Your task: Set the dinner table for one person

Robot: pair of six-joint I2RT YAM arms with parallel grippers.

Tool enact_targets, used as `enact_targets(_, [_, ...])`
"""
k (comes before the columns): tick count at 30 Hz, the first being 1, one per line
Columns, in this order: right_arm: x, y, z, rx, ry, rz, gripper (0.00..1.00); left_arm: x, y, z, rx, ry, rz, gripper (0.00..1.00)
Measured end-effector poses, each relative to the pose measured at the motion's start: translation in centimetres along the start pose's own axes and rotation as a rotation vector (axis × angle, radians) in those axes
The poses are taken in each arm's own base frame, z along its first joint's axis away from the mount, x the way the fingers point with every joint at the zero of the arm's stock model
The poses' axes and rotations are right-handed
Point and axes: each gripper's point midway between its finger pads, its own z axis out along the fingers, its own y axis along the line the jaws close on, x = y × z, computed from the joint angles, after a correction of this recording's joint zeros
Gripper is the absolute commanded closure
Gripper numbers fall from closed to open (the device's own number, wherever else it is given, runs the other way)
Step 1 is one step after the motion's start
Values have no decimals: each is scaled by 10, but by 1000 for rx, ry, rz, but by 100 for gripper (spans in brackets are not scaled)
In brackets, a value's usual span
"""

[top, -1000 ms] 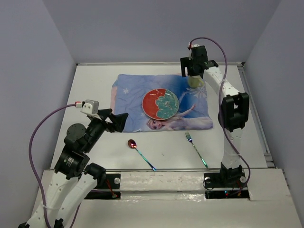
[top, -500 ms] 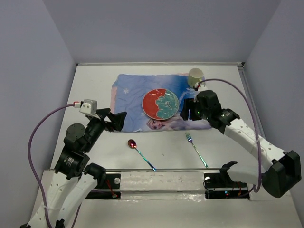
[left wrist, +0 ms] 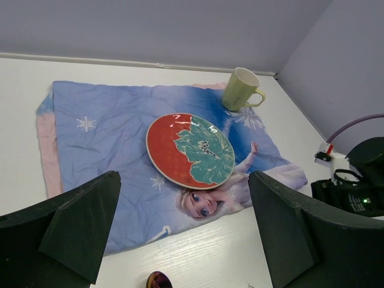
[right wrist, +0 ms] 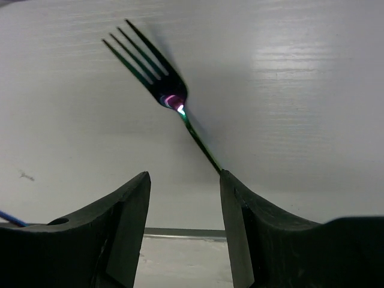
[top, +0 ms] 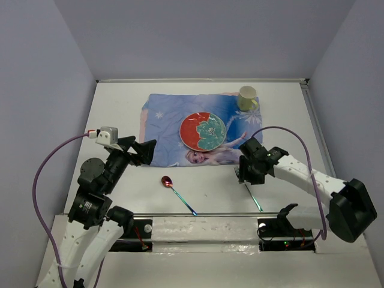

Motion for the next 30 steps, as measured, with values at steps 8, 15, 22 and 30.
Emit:
enact_targets(8, [23, -26, 35, 158, 86, 38, 54, -1, -1, -1, 7, -4, 0, 1])
enact_targets(15, [17, -17, 44, 135, 78, 29, 100, -1, -2, -1, 10, -3, 0, 1])
enact_targets(22, [13, -9, 29, 121, 41, -15, 100, -1, -2, -1, 10, -3, 0, 1])
enact_targets(30, [-98, 105, -52, -132, -219, -100, 100, -2, 1, -1, -5, -8, 0, 1])
